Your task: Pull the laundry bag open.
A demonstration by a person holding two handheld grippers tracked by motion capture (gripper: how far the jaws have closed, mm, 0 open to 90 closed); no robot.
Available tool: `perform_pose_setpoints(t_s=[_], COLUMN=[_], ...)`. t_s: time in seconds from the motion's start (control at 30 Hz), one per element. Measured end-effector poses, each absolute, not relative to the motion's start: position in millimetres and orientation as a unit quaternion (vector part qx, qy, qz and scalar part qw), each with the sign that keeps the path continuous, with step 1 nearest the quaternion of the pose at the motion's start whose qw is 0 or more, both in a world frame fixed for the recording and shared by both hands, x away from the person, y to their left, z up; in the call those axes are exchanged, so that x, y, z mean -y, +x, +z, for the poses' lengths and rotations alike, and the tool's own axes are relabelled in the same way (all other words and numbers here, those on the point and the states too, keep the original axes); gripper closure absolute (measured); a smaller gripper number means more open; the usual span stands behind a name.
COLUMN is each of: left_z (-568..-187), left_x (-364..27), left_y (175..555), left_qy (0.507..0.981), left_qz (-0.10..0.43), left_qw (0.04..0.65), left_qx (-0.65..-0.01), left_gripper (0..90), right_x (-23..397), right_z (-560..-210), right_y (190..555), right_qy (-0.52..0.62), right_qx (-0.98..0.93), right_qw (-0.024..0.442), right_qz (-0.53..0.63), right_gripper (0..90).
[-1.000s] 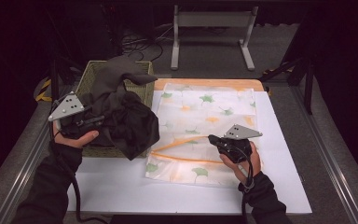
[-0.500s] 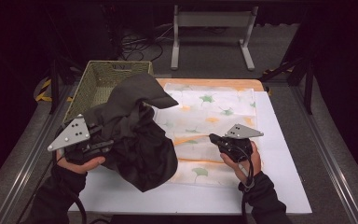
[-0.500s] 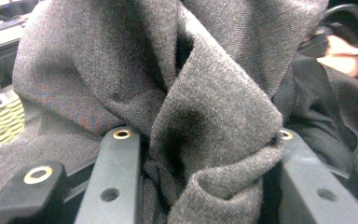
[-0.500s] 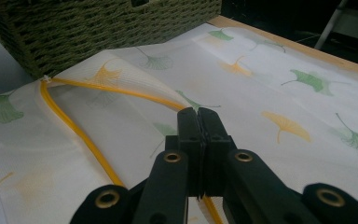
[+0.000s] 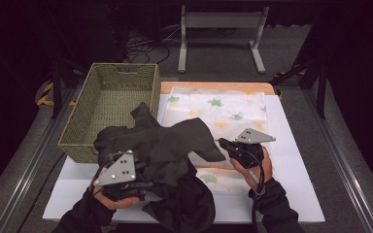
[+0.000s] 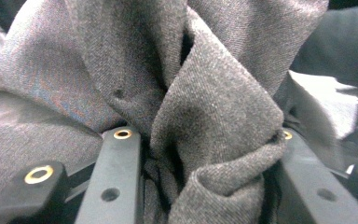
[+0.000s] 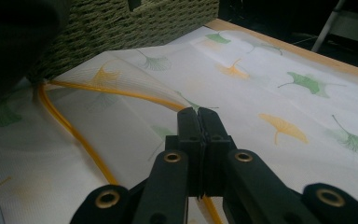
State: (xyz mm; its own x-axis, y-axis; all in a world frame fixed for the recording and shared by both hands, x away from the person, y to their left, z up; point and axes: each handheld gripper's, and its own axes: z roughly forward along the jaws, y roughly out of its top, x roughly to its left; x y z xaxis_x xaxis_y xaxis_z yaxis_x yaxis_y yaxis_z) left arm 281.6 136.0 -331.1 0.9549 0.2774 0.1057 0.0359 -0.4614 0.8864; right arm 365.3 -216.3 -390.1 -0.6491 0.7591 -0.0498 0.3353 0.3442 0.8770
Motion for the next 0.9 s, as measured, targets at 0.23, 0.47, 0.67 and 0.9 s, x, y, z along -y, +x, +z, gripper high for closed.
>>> perform_pose_setpoints(t_s=[0.23, 0.47, 0.67, 0.9], left_z=[-344.1, -367.4, -390.5, -413.0], left_x=[-89.4, -36.3, -7.6, 18.3], left_y=[280.2, 283.0, 311.5, 351.5], left_qy=[0.875, 0.904, 0.912, 0.916], left_qz=[0.063, -0.003, 0.007, 0.005], left_qw=[0.474, 0.427, 0.397, 0.360], left_qx=[-0.069, -0.038, -0.103, -0.180], left_gripper=[63.5, 63.2, 62.4, 60.8], right_x=[216.9, 219.5, 223.0, 225.0], right_z=[-389.5, -388.0, -385.4, -370.7], right_y=[365.4, 365.0, 363.7, 354.3], right_qy=[0.347, 0.348, 0.349, 0.335], right_qx=[-0.786, -0.783, -0.780, -0.774], right_qw=[0.233, 0.235, 0.236, 0.246], right_qz=[0.456, 0.459, 0.463, 0.477], right_gripper=[89.4, 89.5, 89.5, 89.5])
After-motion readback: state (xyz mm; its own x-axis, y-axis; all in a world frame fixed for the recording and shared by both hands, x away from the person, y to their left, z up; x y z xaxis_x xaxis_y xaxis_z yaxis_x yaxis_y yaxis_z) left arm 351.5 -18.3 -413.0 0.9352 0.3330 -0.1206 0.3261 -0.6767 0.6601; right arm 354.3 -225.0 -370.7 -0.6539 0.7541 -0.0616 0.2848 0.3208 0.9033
